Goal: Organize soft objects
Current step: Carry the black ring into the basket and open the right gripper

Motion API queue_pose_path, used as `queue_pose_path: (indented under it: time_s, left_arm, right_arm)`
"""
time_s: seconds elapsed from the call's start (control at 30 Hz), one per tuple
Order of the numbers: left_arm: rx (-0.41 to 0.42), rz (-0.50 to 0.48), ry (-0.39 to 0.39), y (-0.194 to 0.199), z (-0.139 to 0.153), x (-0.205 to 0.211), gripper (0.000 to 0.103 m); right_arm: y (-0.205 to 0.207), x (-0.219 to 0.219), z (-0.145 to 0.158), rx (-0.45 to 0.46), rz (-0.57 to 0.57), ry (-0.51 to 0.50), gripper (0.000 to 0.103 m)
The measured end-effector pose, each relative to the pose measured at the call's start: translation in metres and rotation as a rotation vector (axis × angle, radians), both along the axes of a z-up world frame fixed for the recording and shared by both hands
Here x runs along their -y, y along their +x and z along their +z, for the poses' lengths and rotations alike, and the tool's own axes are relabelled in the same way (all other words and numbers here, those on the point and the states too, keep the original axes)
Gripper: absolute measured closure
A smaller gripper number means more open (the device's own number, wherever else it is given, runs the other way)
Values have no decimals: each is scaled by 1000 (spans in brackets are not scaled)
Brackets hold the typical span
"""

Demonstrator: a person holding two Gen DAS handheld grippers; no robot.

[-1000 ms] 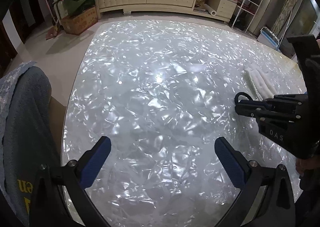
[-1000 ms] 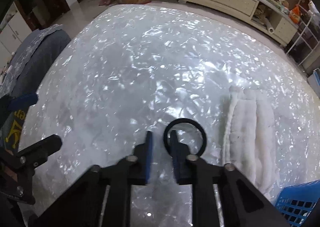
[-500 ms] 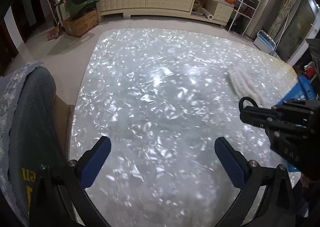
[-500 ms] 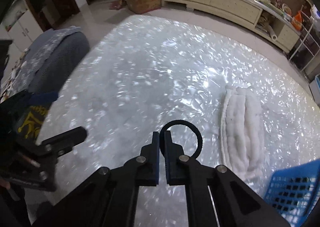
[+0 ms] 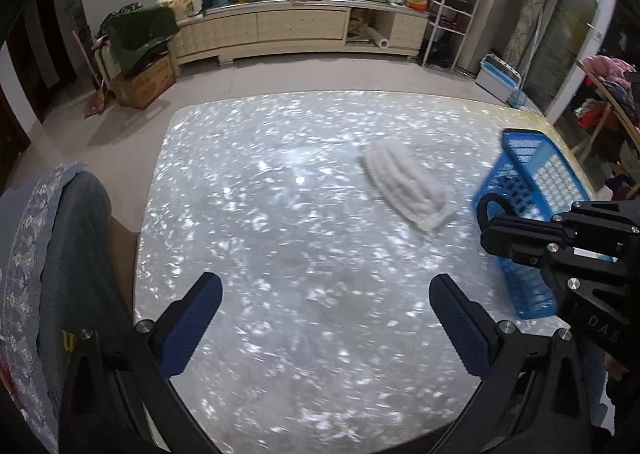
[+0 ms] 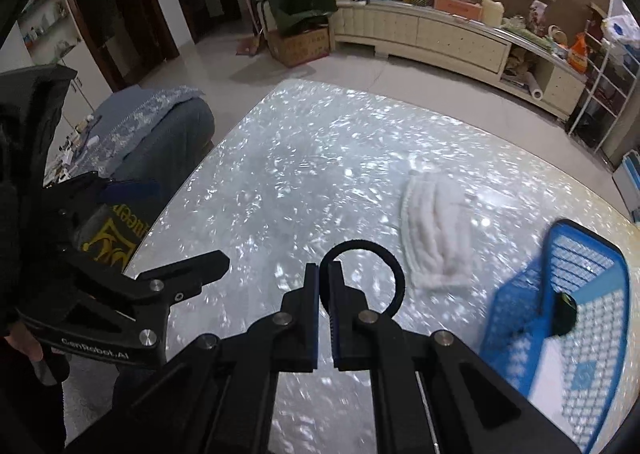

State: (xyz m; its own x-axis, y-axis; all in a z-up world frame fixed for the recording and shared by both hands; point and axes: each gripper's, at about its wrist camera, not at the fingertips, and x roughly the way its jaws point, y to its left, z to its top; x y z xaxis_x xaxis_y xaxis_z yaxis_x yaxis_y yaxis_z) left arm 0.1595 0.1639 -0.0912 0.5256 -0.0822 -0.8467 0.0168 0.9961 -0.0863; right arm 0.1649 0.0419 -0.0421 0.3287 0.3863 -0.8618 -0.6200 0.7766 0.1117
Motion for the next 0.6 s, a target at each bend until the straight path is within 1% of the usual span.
queue_pose_path:
  time_s: [0.13,0.3,0.47,0.6]
  left_arm:
    - [8,-40,16,-7,14,36,0]
    - [18,-86,12,-7,25,72,0]
    - [27,-127,5,-1,31,103,0]
    - [25,-151,-16,8,31,125,0]
  right_arm:
    - [-10,27,11,11,-26,22,99]
    - [-16,63,20,21,-65,38,99]
    - [-18,105,31,41,-110,47,99]
    - [-13,132,30,38,-140,50,99]
